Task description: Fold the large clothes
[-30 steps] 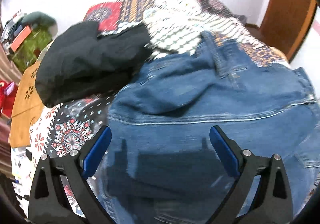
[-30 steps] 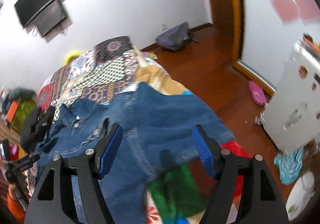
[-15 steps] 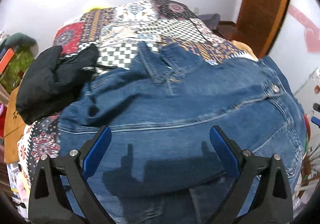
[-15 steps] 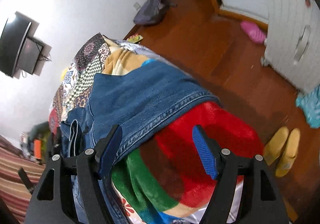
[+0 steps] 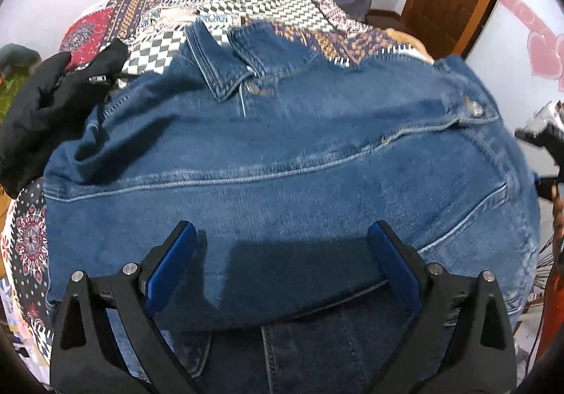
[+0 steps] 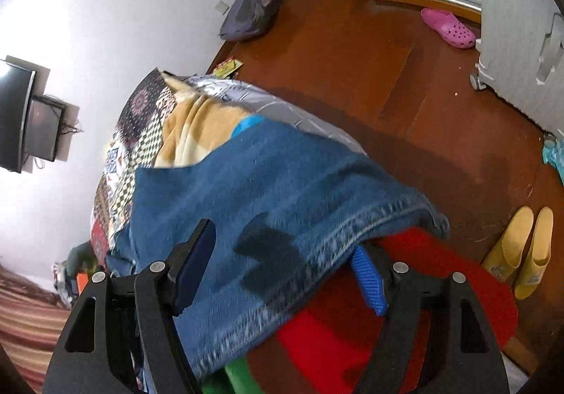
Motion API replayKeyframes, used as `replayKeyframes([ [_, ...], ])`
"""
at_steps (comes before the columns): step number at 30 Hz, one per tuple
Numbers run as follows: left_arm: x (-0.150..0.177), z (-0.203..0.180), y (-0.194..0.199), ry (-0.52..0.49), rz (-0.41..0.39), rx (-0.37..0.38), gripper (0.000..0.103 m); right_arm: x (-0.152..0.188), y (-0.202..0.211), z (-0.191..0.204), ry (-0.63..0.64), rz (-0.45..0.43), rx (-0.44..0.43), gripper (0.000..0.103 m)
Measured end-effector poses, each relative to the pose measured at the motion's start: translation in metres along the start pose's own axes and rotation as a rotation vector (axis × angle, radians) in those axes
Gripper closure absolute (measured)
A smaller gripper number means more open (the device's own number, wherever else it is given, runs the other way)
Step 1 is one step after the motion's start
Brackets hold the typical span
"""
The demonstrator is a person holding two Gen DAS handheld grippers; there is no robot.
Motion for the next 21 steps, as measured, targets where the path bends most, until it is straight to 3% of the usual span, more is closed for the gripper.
replayKeyframes([
  [2, 0.000, 0.001, 0.001, 0.003, -0.005, 0.003, 0.004, -0.003, -0.002, 0.001, -0.005, -0.027, 0.028, 0.042],
  [4, 0.000, 0.002, 0.001, 0.012, -0.002, 0.009, 0.004, -0.005, -0.004, 0.005, 0.014, -0.051, 0.089, 0.065],
  [7, 0.001, 0.003, 0.001, 0.022, 0.000, 0.014, 0.004, -0.004, 0.000, 0.013, 0.069, -0.093, 0.157, 0.079],
  [13, 0.002, 0.007, 0.005, 0.031, -0.007, 0.027, 0.004, -0.008, 0.033, 0.035, 0.152, -0.190, 0.138, 0.092],
  [21, 0.005, 0.016, 0.026, 0.033, -0.055, 0.033, 0.004, 0.008, 0.093, 0.138, 0.421, -0.332, 0.008, 0.095],
])
Point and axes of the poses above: each gripper's, at about its wrist camera, not at the fingertips, and y roughly against the way its jaws point, z to its left, x to its underside, the point moved 2 cm from there along -y, roughly the way its jaws point, and after that the axes turned 5 degrees about y, right-handed, at the moved point
